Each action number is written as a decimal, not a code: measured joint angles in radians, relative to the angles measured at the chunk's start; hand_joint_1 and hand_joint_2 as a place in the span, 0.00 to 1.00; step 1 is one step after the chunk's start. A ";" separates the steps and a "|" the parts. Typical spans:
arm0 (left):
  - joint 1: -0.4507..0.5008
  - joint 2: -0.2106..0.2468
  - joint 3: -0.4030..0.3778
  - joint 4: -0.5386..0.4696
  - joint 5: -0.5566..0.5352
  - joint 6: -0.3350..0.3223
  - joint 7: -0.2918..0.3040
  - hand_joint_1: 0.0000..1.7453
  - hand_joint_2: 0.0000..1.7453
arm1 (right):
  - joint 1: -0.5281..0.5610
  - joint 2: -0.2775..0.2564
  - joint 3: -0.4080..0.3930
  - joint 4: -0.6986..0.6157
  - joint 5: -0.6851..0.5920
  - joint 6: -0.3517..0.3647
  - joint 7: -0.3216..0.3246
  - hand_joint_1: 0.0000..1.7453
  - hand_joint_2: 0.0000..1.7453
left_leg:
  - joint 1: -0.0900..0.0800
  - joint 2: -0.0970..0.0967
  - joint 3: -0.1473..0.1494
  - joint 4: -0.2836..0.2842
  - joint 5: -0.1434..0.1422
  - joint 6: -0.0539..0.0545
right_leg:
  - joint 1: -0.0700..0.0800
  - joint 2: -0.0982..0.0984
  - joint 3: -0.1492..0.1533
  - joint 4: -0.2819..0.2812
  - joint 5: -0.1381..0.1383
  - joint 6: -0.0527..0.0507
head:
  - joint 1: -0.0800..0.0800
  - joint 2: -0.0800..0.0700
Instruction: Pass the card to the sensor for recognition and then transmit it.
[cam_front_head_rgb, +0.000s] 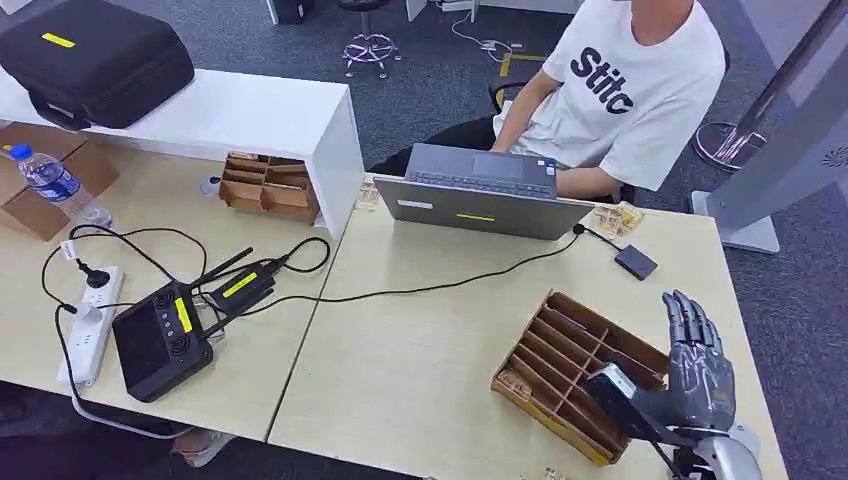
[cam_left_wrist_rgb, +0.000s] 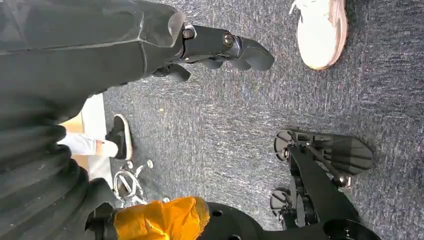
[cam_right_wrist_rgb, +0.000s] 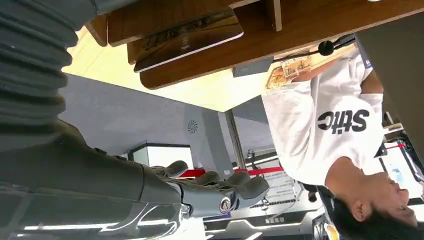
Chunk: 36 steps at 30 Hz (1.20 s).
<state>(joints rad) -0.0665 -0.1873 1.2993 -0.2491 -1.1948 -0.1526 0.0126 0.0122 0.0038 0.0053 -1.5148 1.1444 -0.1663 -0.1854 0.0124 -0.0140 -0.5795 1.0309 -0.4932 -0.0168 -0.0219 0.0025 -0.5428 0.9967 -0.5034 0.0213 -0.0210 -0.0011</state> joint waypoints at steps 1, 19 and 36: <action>0.000 0.000 0.000 0.000 0.000 0.000 0.000 0.00 1.00 | 0.000 0.000 0.000 0.000 0.000 0.000 0.000 0.00 1.00 | 0.000 0.000 0.000 0.000 0.000 0.000 | 0.000 0.000 0.000 0.000 0.000 0.000 | 0.000 0.000; 0.000 0.000 0.000 0.000 0.000 0.000 0.000 0.00 1.00 | 0.000 0.000 0.000 0.000 0.000 0.000 0.000 0.00 1.00 | 0.000 0.000 0.000 0.000 0.000 0.000 | 0.000 0.000 0.000 0.000 0.000 0.000 | 0.000 0.000; 0.000 0.000 0.000 0.000 0.000 0.000 0.000 0.00 1.00 | 0.000 0.000 0.000 0.000 0.000 0.000 0.000 0.00 1.00 | 0.000 0.000 0.000 0.000 0.000 0.000 | 0.000 0.000 0.000 0.000 0.000 0.000 | 0.000 0.000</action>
<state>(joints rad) -0.0665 -0.1873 1.2993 -0.2491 -1.1948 -0.1526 0.0126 0.0122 0.0038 0.0053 -1.5148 1.1444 -0.1663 -0.1854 0.0124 -0.0140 -0.5796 1.0309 -0.4932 -0.0168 -0.0219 0.0025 -0.5428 0.9967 -0.5034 0.0213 -0.0210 -0.0011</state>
